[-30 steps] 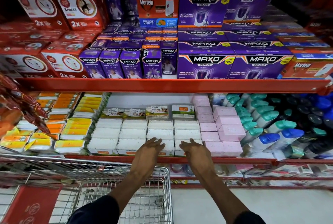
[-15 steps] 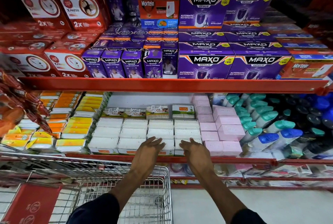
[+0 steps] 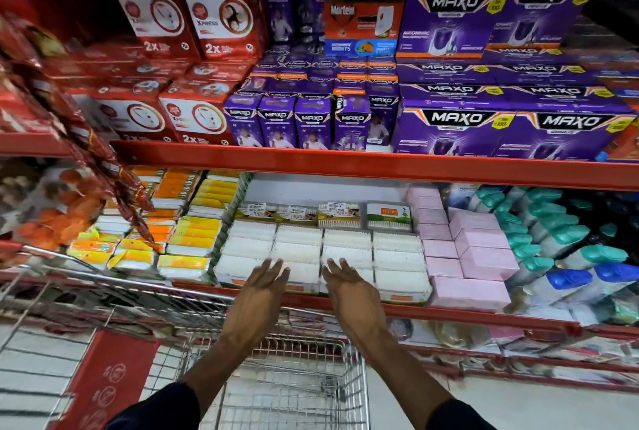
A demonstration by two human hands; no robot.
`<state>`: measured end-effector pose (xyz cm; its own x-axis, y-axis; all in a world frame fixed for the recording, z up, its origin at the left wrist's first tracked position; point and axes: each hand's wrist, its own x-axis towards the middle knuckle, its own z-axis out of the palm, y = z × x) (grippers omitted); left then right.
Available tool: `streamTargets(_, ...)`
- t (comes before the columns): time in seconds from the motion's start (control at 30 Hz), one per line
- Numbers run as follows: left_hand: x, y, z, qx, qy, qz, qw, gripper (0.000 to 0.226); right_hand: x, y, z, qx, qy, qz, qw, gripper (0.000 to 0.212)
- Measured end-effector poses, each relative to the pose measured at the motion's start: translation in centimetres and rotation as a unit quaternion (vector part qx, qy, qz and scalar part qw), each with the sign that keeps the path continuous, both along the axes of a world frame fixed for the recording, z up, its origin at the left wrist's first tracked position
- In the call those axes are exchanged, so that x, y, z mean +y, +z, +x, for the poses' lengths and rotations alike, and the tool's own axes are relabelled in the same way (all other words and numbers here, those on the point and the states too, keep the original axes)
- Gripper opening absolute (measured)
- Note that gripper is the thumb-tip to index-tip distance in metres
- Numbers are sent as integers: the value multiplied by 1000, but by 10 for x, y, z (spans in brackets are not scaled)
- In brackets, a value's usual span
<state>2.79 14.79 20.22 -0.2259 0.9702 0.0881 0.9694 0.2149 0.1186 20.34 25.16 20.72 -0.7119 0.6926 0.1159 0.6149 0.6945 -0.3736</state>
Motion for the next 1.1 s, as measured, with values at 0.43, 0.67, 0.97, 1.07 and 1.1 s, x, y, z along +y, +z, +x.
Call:
streamTargets(0.43,-22,-3,-66,-43,27,-33,998,57,-22,-2,-79,-61,24,-29,997,59)
streamTargets(0.67,-26,-10,-71,-4,-27,7,1000,44,-31,-11,-82,-65,14,18,998,60)
streamTargets(0.97,-43,-37,-70,5,-55,-5,998,63,-51,-39,-71,-55,37,42,997,58)
streamTargets(1.07,-45,-37,-68,7,-51,-19,998,67,-50,-42,-69,-64,49,37,996,59)
streamTargets(1.1,-45,-36,-66,9,-48,-22,999,67,-49,-42,-67,-65,50,39,996,59)
